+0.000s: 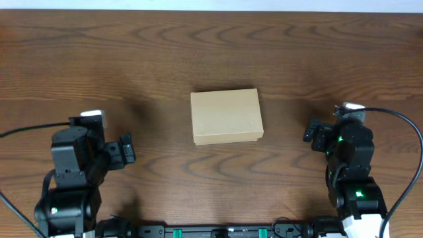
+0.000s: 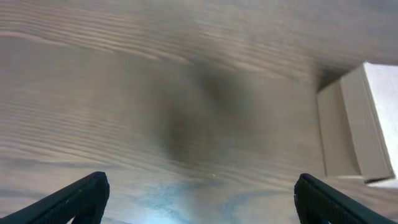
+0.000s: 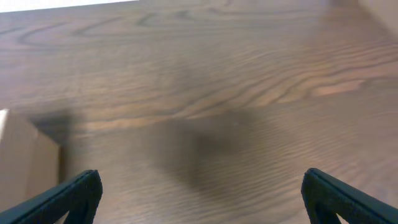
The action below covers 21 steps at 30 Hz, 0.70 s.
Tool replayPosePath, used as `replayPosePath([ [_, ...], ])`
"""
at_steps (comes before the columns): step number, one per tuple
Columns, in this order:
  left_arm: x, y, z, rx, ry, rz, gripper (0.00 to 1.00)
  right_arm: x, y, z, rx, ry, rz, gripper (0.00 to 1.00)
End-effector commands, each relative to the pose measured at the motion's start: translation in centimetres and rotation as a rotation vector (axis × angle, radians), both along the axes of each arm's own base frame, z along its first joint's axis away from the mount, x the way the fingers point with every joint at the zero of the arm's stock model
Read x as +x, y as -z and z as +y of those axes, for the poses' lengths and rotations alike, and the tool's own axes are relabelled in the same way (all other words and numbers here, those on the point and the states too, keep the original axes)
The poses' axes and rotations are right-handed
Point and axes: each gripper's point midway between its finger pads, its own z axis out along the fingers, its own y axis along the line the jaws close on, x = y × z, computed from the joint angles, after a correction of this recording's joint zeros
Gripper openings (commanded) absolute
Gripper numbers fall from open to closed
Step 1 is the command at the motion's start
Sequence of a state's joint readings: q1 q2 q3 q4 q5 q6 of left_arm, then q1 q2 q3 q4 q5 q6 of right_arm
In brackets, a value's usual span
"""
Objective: Pack container
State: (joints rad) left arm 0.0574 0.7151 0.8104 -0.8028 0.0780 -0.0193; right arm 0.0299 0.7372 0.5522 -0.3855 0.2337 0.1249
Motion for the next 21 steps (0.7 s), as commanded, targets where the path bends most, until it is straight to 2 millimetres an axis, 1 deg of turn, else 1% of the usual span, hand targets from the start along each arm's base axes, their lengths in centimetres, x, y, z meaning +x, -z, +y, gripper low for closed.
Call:
replayPosePath([
  [1, -0.2, 0.2, 1.2, 0.030, -0.061, 0.009, 0.95, -0.8, 1.0, -2.2, -0.125, 0.076, 0.065, 0.99],
  [3, 0.0, 0.1, 1.2, 0.079, -0.011, 0.004, 0.95, -1.0, 1.7, -1.8, -0.125, 0.046, 0.099, 0.99],
  [5, 0.2, 0.0, 1.3, 0.100, 0.002, -0.004, 0.95, -1.1, 1.9, -1.9, -0.101, 0.066, 0.098, 0.99],
  [9, 0.7, -0.1, 1.8, 0.084, -0.062, -0.057, 0.95, -1.2, 0.4, -3.6, -0.079, 0.215, 0.000, 0.99],
  [12, 1.1, 0.1, 1.1, 0.085, -0.005, -0.136, 0.95, -1.3, 0.0, -3.7, -0.075, 0.226, -0.052, 0.99],
  [14, 1.1, 0.6, 0.2, 0.077, 0.050, -0.189, 0.95, -1.6, 0.8, -3.3, -0.069, 0.209, -0.054, 0.99],
  [16, 0.8, 1.1, -0.1, 0.070, 0.060, -0.223, 0.95, -1.9, 2.0, -2.9, -0.061, 0.187, -0.037, 0.99],
  [18, 0.9, 0.6, -0.8, 0.049, 0.092, -0.288, 0.95, -1.9, 3.1, -1.8, -0.021, 0.143, -0.027, 0.99],
  [21, 0.6, 0.0, -1.0, 0.052, 0.100, -0.328, 0.95, -1.6, 3.8, -0.6, 0.017, 0.099, -0.033, 0.99],
])
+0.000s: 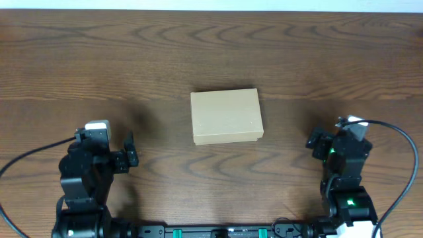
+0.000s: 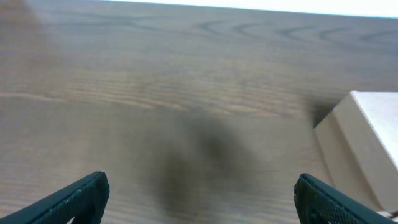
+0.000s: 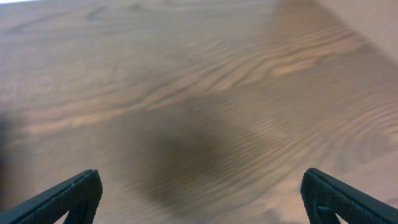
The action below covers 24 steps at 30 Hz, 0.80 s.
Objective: Pack container
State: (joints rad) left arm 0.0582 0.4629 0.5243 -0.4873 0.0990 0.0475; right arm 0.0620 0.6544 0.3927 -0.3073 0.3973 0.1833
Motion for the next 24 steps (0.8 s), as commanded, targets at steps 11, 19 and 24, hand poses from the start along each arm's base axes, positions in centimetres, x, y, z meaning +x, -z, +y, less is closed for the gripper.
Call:
replayPosePath([
  [11, -0.6, -0.1, -0.8, 0.001, 0.051, -0.014, 0.95, 1.4, -0.4, 2.4, -0.008, -0.120, -0.083, 0.99],
  [19, -2.7, 3.1, -0.9, -0.012, 0.051, 0.140, 0.95, 1.2, 0.0, 2.3, -0.009, -0.120, -0.064, 0.99],
  [24, -4.5, 5.2, -1.0, -0.022, 0.051, 0.255, 0.95, 1.1, 0.1, 2.3, -0.009, -0.121, -0.060, 0.99],
])
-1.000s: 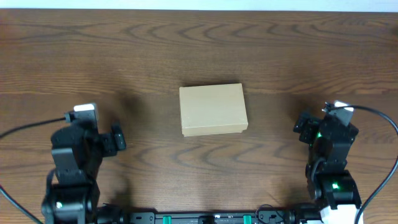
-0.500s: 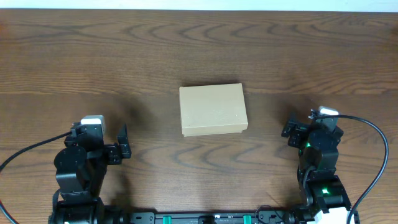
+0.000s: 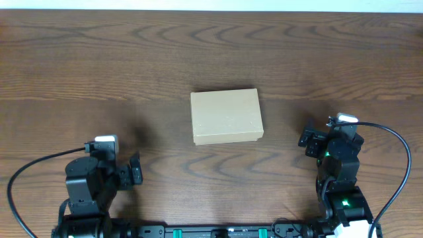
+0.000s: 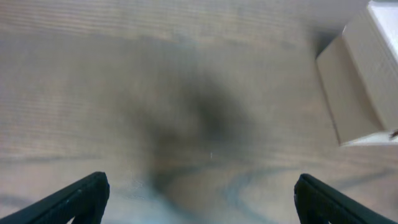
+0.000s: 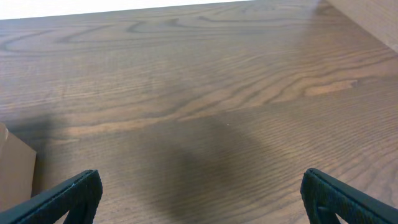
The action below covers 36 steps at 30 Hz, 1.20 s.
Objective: Pack container
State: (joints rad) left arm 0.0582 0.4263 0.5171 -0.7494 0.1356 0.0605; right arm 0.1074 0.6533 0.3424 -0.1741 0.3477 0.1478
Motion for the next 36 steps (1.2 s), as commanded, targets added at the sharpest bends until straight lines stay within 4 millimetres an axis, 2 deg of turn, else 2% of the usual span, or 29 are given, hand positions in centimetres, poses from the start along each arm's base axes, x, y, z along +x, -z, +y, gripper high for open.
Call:
replayPosePath([
  [1, -0.9, 0.8, -0.2, 0.000, 0.014, 0.044, 0.95, -0.2, 0.4, 0.2, -0.013, -0.015, 0.011, 0.99],
  [8, -2.5, 2.3, -0.3, -0.006, 0.014, 0.135, 0.96, -0.2, 0.4, 0.2, -0.013, -0.015, 0.011, 0.99],
  [19, -3.0, 2.7, -0.3, -0.008, 0.014, 0.159, 0.95, -0.2, 0.4, 0.2, -0.012, -0.016, 0.010, 0.99],
  [21, -3.0, 2.7, -0.3, -0.008, 0.014, 0.159, 0.95, 0.1, 0.0, 1.6, 0.048, -0.066, -0.019, 0.99],
  [22, -3.0, 2.7, -0.3, -0.008, 0.014, 0.160, 0.96, 0.2, -0.6, 2.2, 0.082, -0.090, -0.047, 0.99],
  [25, -3.0, 2.7, -0.3, -0.008, 0.014, 0.160, 0.95, 0.7, -4.6, 3.8, 0.130, -0.171, -0.212, 0.99],
  [27, -3.0, 2.7, -0.3, -0.008, 0.014, 0.160, 0.95, 0.5, -7.7, 4.0, 0.133, -0.194, -0.336, 0.99],
  [30, -3.0, 2.7, -0.3, -0.008, 0.014, 0.160, 0.95, -0.6, -11.3, 3.9, 0.065, -0.222, -0.469, 0.99],
  [34, -3.0, 2.7, -0.3, -0.008, 0.014, 0.160, 0.96, -2.3, -14.6, 4.7, -0.059, -0.304, -0.589, 0.99],
  [36, -3.0, 2.7, -0.3, -0.008, 0.014, 0.160, 0.95, -2.9, -15.3, 5.4, -0.098, -0.354, -0.618, 0.99],
])
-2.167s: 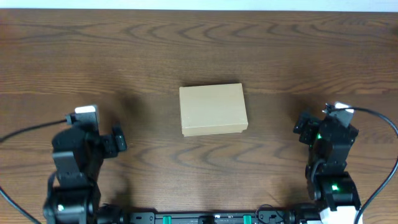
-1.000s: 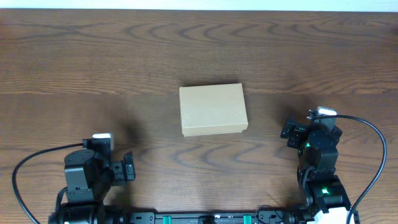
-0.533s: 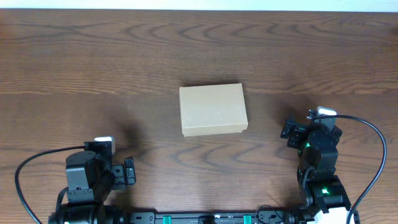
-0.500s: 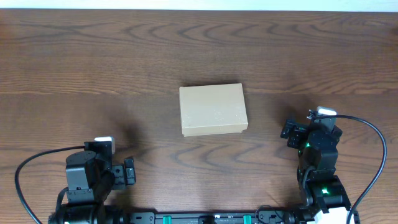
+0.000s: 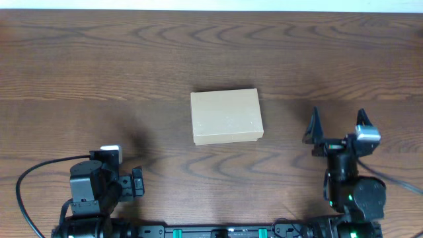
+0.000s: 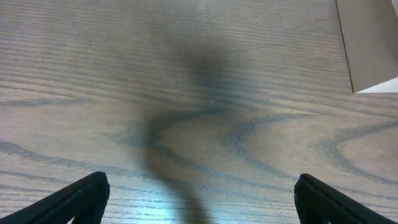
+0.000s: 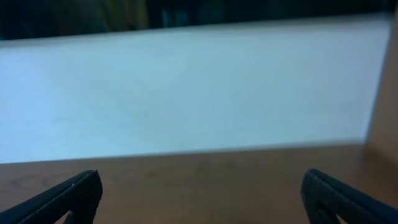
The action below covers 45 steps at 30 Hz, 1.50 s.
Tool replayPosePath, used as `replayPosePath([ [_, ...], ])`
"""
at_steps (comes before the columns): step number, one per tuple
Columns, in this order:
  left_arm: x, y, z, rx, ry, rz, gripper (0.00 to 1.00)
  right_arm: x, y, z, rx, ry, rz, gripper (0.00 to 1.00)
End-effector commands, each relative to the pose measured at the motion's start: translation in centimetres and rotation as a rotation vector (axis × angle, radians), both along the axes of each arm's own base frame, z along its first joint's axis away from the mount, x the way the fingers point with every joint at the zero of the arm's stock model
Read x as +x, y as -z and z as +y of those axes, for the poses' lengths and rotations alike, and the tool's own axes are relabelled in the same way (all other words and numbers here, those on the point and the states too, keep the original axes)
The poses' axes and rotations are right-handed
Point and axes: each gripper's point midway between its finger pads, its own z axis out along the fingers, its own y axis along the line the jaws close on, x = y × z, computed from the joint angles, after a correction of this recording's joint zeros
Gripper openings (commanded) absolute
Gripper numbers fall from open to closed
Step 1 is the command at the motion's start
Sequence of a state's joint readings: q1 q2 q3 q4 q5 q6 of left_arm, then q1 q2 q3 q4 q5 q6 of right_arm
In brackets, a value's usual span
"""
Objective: Pack container
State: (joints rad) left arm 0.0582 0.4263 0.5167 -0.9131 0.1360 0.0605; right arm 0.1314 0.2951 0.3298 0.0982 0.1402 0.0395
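A closed tan cardboard box [image 5: 226, 117] lies flat at the middle of the wooden table [image 5: 211, 46]. In the left wrist view only its near corner [image 6: 371, 43] shows, at the top right. My left gripper [image 5: 135, 183] sits low at the front left, well away from the box. It is open [image 6: 200, 199] over bare wood, with nothing between its fingers. My right gripper [image 5: 337, 124] stands to the right of the box, fingers spread wide. Its camera looks level across the table, and the gripper [image 7: 202, 196] is open and holds nothing. The box is out of that view.
Black cables [image 5: 26, 178] run from the left arm near the table's front edge. A pale wall [image 7: 186, 93] rises beyond the table's far edge. A rail with green clips [image 5: 218, 231] runs along the front.
The left arm has drawn back toward the front edge and its camera now looks straight down. The right wrist has tipped up, so its view shows the wall instead of the tabletop.
Both grippers stood open on either side of the box, left and right. At each later moment the arms sat lower toward the front edge, still open. The box has stayed shut in the same place throughout.
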Motion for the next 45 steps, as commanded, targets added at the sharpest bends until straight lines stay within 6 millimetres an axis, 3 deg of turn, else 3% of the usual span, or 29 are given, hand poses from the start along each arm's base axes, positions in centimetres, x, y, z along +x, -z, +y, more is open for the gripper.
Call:
replayPosePath([
  [1, 0.0, 0.0, -0.1, 0.000, 0.014, -0.004, 0.95, -0.9, -1.0, 1.7, -0.131, -0.078, -0.047, 0.99],
  [9, 0.0, 0.0, -0.1, 0.000, 0.014, -0.004, 0.95, -2.1, 0.8, 2.0, -0.140, -0.112, -0.023, 0.99],
  [12, 0.0, 0.0, -0.1, 0.000, 0.014, -0.004, 0.95, -2.3, 2.6, 2.2, -0.131, -0.122, -0.034, 0.99],
  [19, 0.0, 0.0, -0.1, 0.000, 0.014, -0.004, 0.95, -1.7, 5.7, 3.2, -0.084, -0.178, -0.086, 0.99],
  [27, 0.0, 0.0, -0.1, 0.000, 0.014, -0.004, 0.95, -1.1, 8.7, 2.6, -0.117, -0.141, 0.006, 0.99],
  [33, 0.0, 0.0, -0.1, 0.000, 0.014, -0.004, 0.95, -1.0, 13.6, 2.9, -0.098, -0.167, 0.206, 0.99],
  [45, 0.0, 0.0, -0.1, 0.000, 0.014, -0.004, 0.95, -1.0, 13.5, 2.7, -0.108, -0.156, 0.200, 0.99],
])
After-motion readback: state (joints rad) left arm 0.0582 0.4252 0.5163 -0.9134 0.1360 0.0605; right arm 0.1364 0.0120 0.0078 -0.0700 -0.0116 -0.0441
